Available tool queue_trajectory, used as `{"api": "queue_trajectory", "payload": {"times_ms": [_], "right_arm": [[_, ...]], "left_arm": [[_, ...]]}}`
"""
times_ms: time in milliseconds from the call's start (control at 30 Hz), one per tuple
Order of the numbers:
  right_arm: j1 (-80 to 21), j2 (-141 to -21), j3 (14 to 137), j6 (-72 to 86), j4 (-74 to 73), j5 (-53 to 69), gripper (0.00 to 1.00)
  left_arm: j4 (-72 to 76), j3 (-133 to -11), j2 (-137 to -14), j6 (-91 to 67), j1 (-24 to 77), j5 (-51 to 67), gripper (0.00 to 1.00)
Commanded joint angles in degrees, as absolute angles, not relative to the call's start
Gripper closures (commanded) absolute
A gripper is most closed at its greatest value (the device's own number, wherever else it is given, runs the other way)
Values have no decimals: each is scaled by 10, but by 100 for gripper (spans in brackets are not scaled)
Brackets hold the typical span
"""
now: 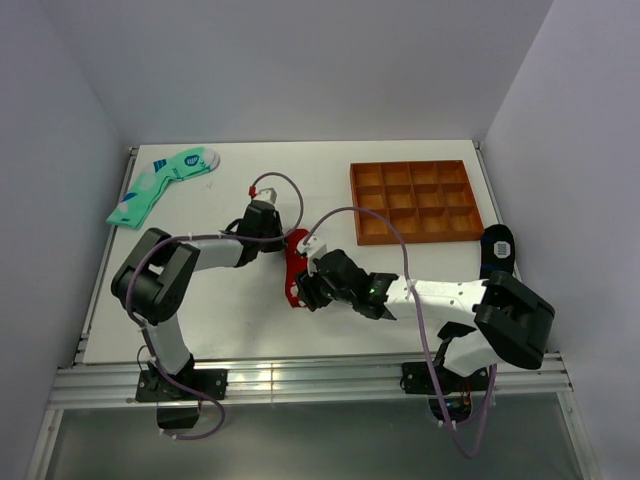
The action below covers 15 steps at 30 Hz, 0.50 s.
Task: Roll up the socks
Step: Roll the sock at the center of the board.
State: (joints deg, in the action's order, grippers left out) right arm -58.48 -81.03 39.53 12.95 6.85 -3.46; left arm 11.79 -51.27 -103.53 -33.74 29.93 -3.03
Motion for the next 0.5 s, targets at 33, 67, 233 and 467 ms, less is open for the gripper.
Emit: {"api": "queue_trajectory", "payload": {"times_ms": [33,67,233,467], "right_arm": [[-589,-831,438,66,56,-3,42],[-589,-837,443,62,52,13,42],[-589,-867,457,46,38,21,40],[-590,-891,464,42,25,18,41]], "left_arm": [[127,-532,-1049,-335,295,-18,100],[125,-535,-1049,-335,295,-18,100],[120,-541,-1054,-330,293,-12,100],[115,-552,-1057,-329,290,-8,100]]}}
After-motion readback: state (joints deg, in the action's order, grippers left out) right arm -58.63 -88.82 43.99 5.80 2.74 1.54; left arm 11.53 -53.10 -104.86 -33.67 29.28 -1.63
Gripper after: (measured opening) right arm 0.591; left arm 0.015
